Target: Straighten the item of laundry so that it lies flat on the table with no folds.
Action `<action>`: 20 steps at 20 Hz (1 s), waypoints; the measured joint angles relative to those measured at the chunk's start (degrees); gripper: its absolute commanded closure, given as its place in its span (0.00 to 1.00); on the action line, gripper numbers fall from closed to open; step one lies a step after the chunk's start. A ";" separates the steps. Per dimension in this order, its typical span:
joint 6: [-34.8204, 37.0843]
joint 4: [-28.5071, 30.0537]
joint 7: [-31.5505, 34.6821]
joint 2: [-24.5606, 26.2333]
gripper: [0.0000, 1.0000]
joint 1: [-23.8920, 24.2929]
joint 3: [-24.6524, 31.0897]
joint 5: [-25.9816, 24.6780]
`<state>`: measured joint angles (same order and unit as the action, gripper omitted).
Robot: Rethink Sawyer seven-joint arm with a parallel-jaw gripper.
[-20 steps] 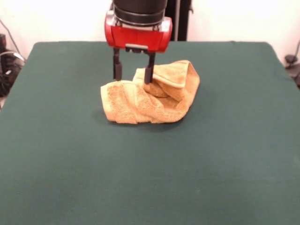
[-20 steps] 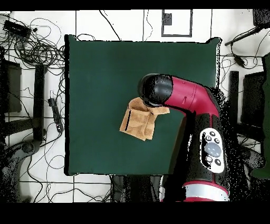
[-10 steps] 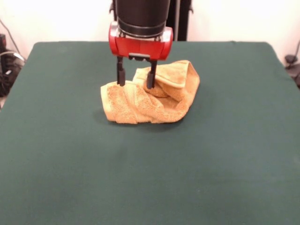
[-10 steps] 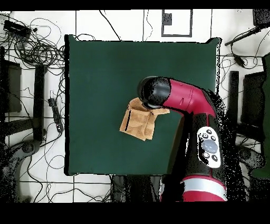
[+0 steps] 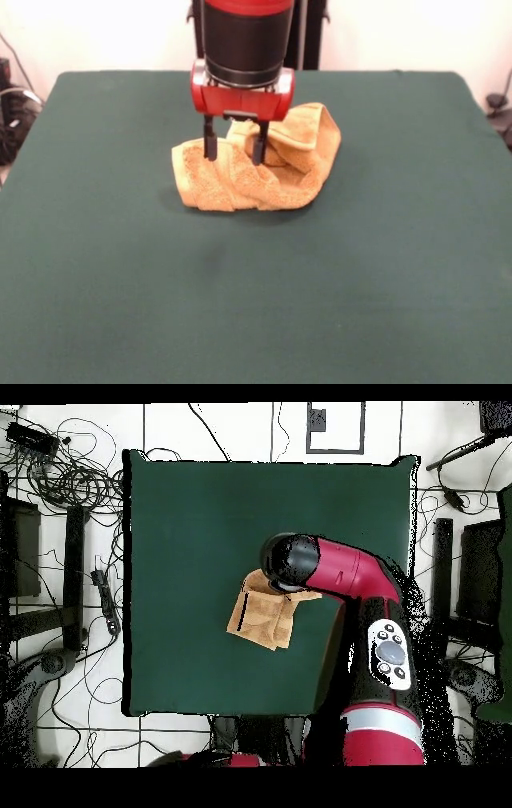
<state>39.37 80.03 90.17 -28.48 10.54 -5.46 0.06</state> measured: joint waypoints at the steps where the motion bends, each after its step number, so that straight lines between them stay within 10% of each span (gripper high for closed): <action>1: -0.06 0.01 0.00 0.22 0.00 0.00 0.00 0.00; 20: -0.40 0.15 0.00 4.30 0.00 0.00 0.12 -0.01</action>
<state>38.97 80.18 90.17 -24.18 10.54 -5.35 0.05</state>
